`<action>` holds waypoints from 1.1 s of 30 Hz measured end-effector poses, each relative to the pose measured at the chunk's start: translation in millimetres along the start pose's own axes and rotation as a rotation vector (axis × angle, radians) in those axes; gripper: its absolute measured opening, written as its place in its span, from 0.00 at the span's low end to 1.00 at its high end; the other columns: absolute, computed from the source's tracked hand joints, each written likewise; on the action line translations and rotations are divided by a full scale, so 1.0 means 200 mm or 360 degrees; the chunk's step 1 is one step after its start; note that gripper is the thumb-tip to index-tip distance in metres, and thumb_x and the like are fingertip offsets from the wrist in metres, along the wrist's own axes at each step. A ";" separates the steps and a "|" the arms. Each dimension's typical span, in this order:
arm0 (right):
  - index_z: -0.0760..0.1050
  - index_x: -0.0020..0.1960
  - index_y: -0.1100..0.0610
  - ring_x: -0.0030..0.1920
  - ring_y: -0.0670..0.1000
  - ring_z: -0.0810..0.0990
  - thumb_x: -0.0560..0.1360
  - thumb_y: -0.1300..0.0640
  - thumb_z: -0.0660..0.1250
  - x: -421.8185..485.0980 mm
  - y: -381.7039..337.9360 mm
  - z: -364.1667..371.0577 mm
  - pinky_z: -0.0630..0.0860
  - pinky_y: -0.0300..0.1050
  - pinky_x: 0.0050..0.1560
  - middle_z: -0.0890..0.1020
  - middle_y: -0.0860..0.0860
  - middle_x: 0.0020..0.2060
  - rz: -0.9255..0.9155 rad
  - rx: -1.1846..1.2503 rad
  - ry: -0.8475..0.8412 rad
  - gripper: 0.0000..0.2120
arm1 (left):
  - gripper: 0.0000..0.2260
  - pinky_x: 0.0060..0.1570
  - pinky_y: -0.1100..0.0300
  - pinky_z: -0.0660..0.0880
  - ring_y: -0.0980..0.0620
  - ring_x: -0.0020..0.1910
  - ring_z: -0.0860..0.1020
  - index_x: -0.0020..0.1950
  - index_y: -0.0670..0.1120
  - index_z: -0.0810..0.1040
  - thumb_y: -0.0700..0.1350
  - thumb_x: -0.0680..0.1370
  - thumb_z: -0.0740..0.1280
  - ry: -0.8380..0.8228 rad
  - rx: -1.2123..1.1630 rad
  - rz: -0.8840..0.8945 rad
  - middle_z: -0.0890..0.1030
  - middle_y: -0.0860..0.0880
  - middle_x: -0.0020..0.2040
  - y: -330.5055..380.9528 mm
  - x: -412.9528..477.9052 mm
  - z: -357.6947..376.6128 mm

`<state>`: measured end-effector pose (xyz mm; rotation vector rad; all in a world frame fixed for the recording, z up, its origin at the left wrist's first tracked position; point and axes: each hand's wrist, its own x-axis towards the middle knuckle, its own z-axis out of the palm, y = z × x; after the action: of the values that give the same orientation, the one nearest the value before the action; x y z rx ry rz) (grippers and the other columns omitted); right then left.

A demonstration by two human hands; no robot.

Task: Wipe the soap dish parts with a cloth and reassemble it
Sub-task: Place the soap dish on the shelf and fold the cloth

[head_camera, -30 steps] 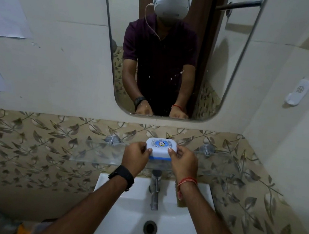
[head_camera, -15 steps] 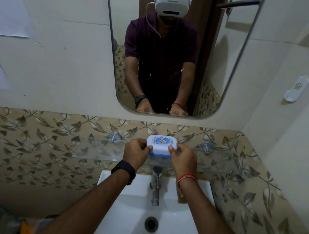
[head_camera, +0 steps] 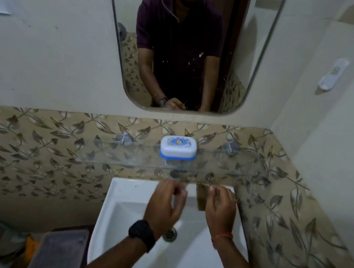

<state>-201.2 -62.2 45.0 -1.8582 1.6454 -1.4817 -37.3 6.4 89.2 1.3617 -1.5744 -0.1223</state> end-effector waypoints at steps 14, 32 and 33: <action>0.79 0.32 0.47 0.34 0.52 0.82 0.71 0.65 0.75 -0.58 0.53 -0.18 0.79 0.45 0.43 0.85 0.49 0.32 0.1011 -0.0073 -0.0340 0.16 | 0.12 0.58 0.53 0.77 0.39 0.59 0.79 0.60 0.37 0.77 0.41 0.78 0.68 -0.0509 -0.0169 -0.1504 0.81 0.37 0.59 -0.25 -0.13 0.98; 0.83 0.35 0.50 0.40 0.51 0.82 0.71 0.62 0.74 -0.47 0.49 -0.19 0.78 0.42 0.49 0.85 0.49 0.34 0.1412 0.0023 -0.0533 0.09 | 0.04 0.48 0.51 0.79 0.41 0.50 0.81 0.51 0.46 0.72 0.46 0.80 0.64 -0.0333 -0.0370 -0.1466 0.81 0.46 0.48 -0.30 0.08 1.12; 0.83 0.36 0.51 0.40 0.51 0.82 0.72 0.62 0.74 -0.45 0.48 -0.17 0.78 0.44 0.50 0.85 0.50 0.34 0.1530 0.0066 -0.0523 0.09 | 0.04 0.45 0.48 0.81 0.43 0.45 0.80 0.47 0.46 0.70 0.44 0.81 0.64 -0.0331 -0.0375 -0.1418 0.80 0.47 0.44 -0.30 0.08 1.10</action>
<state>-271.8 -3.4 -56.5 -0.9283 1.8761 -0.7376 -150.8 -138.6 -46.7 1.7997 -0.9587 -0.9797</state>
